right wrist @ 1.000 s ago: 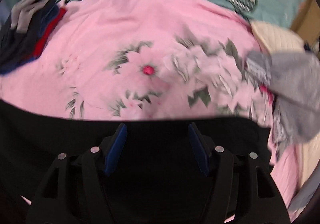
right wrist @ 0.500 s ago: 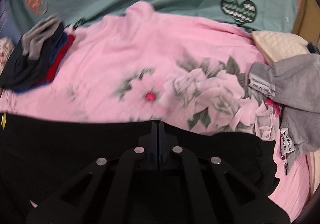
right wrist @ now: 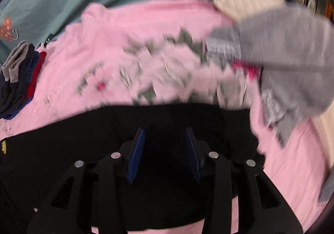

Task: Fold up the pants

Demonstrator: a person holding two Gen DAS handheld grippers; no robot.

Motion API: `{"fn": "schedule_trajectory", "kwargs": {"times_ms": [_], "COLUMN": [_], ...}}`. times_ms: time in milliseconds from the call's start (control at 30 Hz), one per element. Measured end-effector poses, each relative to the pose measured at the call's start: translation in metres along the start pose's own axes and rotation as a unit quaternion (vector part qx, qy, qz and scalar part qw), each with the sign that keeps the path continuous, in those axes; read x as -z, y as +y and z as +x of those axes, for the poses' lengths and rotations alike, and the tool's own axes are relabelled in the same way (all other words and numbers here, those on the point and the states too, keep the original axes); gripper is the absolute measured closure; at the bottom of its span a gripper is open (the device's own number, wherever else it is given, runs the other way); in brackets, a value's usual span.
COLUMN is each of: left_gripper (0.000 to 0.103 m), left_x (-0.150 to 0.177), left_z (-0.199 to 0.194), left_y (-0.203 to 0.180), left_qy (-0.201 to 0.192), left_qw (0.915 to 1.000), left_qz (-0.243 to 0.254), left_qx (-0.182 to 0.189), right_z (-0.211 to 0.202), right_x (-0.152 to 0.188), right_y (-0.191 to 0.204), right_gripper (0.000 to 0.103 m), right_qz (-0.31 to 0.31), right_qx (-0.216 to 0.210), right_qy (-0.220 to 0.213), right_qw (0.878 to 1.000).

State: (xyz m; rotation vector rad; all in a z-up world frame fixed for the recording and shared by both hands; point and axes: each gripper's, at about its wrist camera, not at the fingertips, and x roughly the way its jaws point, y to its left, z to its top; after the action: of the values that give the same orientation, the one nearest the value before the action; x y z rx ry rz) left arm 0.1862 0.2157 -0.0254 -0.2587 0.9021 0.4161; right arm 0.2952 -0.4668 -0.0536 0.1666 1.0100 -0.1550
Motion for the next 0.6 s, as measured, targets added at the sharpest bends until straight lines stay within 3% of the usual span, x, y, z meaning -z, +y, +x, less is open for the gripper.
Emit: {"fn": "schedule_trajectory", "kwargs": {"times_ms": [33,67,100,167,233,300,400,500,600], "left_gripper": [0.003,0.003,0.003,0.003,0.006,0.020,0.061,0.066,0.067], "left_x": [-0.005,-0.010,-0.012,-0.017,-0.018,-0.017,-0.017,-0.016,-0.029], "left_z": [0.009,0.018,0.023,0.036,0.047,0.055,0.051,0.044,0.028], "left_y": [-0.002,-0.006,-0.008,-0.016,-0.026,-0.036,-0.045,-0.057,-0.051], "left_qy": [0.008,0.021,0.029,0.044,0.055,0.068,0.067,0.060,0.024], "left_qw": [0.9999,0.9996,0.9992,0.9978,0.9961,0.9926,0.9882,0.9857,0.9913], "left_qz": [0.007,0.018,0.025,0.046,0.069,0.098,0.117,0.147,0.120], "left_qx": [-0.003,-0.010,-0.015,-0.017,0.005,0.021,0.073,0.056,0.048], "right_z": [0.004,0.001,-0.002,-0.014,-0.029,-0.041,-0.050,-0.043,-0.040], "right_x": [0.005,0.009,0.010,0.011,0.013,0.017,0.026,0.032,0.040], "right_y": [-0.009,-0.013,-0.016,-0.009,0.020,0.055,0.110,0.158,0.198], "right_gripper": [0.058,0.048,0.048,0.048,0.047,0.047,0.047,0.047,0.047], "right_qz": [0.005,0.011,0.034,0.067,0.034,-0.009,-0.072,-0.122,-0.156], "right_qx": [0.016,0.035,0.050,0.027,-0.007,-0.016,-0.055,-0.072,-0.081], "right_qy": [-0.008,-0.024,-0.035,-0.057,-0.082,-0.099,-0.097,-0.070,-0.060], "right_qw": [1.000,0.999,0.998,0.996,0.996,0.995,0.991,0.988,0.983]}}
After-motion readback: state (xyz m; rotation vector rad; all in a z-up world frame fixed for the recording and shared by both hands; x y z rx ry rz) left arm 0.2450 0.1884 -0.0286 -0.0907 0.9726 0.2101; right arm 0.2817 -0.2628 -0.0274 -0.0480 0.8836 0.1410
